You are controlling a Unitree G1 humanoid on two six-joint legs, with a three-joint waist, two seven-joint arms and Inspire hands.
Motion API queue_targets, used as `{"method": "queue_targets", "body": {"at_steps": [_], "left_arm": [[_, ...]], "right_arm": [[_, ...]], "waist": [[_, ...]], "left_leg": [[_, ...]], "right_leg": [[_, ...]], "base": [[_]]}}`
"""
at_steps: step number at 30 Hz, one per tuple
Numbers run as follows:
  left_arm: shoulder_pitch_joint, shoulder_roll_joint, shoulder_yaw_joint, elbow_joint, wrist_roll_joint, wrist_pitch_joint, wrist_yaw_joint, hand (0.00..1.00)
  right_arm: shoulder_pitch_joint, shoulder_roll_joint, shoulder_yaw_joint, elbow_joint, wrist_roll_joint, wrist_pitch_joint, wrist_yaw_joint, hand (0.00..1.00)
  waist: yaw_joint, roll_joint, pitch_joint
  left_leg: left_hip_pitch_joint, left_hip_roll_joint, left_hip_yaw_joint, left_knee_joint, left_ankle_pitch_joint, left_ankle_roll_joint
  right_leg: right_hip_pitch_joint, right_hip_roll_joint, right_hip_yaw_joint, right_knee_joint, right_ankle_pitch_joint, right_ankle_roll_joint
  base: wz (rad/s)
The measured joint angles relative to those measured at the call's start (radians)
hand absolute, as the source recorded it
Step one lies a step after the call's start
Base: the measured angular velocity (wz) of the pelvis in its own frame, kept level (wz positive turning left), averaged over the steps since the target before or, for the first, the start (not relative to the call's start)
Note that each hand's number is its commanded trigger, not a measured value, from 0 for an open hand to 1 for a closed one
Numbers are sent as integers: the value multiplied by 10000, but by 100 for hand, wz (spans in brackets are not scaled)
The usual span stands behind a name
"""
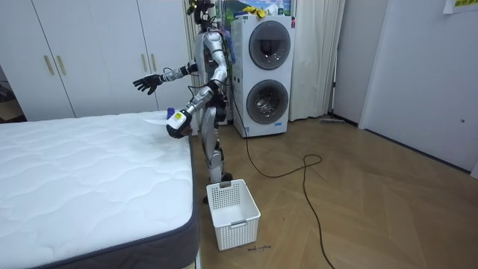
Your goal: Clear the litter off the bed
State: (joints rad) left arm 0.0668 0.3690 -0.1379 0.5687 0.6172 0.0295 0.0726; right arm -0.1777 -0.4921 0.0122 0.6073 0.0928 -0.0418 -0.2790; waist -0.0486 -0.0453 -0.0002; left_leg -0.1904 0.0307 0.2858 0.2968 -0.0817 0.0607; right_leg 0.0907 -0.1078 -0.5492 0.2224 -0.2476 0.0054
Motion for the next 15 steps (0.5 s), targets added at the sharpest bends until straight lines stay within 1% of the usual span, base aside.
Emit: {"method": "queue_targets", "body": {"at_steps": [1, 2, 4, 6, 8, 9, 10, 11, 13, 14, 15], "left_arm": [[-10, -38, 0, 0, -5, 3, -40, 100], [-10, -51, 0, -4, -77, 24, -138, 100], [-9, -70, -2, -35, -353, 105, -239, 100], [-8, -65, 6, -256, -428, 161, -263, 100], [-71, -93, 12, -364, -648, 146, -267, 100], [-152, -109, 19, -366, -766, 146, -269, 100], [-205, -111, 26, -366, -771, 147, -280, 100], [-332, -111, 53, -366, -770, 147, -387, 100], [-481, -110, 53, -398, -766, 146, -459, 100], [-541, -110, 72, -404, -769, 143, -459, 100], [-581, -160, 182, -429, -783, 146, -455, 100]], "right_arm": [[21, 27, -4, -2, 171, 3, -75, 0], [18, 159, -64, -6, 354, 3, -200, 0], [17, 200, -64, -57, 465, 3, -337, 0], [20, 200, -62, -116, 616, 10, -509, 0], [49, 201, -59, -161, 618, 24, -611, 0], [71, 210, -53, -182, 630, 110, -663, 0], [82, 213, -53, -182, 630, 145, -687, 0], [162, 217, -53, -183, 631, 187, -706, 0], [438, 297, -32, -261, 624, 209, -763, 0], [656, 433, -46, -543, 610, 213, -808, 0], [745, 578, -47, -906, 536, 204, -819, 0]], "waist": [[-8, 0, -1], [-12, -3, 0], [10, 0, 4], [3, 46, 12], [38, 103, -6], [63, 142, -28], [67, 169, -29], [79, 210, -31], [192, 232, -23], [178, 305, 12], [190, 405, 36]], "left_leg": [[-44, 81, 235, 83, -33, 63], [-109, 123, 307, 189, -65, 111], [-127, 53, 171, 191, -66, 114], [-125, -124, -3, 136, -58, 119], [-82, -269, -196, 99, -61, 119], [-17, -320, -241, 82, -76, 136], [28, -330, -241, 67, -91, 156], [145, -345, -241, 27, -110, 187], [537, -361, -419, -136, -162, 230], [709, -315, -860, -162, -301, 222], [705, -311, -1204, -150, -392, 282]], "right_leg": [[20, -5, -147, 44, -73, 4], [92, 18, -349, 77, -152, 0], [167, 43, -485, 86, -207, 21], [312, 32, -793, 137, -249, 80], [452, 13, -929, 152, -263, 110], [541, 25, -1016, 240, -259, 118], [570, 2, -1077, 356, -258, 119], [593, -93, -1118, 768, -258, 119], [440, -311, -513, 1916, -256, 120], [91, -307, 462, 2657, -316, 169], [-281, -46, 1628, 2341, -555, 158]], "base": [[72], [50], [40], [42], [43], [42], [46], [52], [47], [29], [12]]}}
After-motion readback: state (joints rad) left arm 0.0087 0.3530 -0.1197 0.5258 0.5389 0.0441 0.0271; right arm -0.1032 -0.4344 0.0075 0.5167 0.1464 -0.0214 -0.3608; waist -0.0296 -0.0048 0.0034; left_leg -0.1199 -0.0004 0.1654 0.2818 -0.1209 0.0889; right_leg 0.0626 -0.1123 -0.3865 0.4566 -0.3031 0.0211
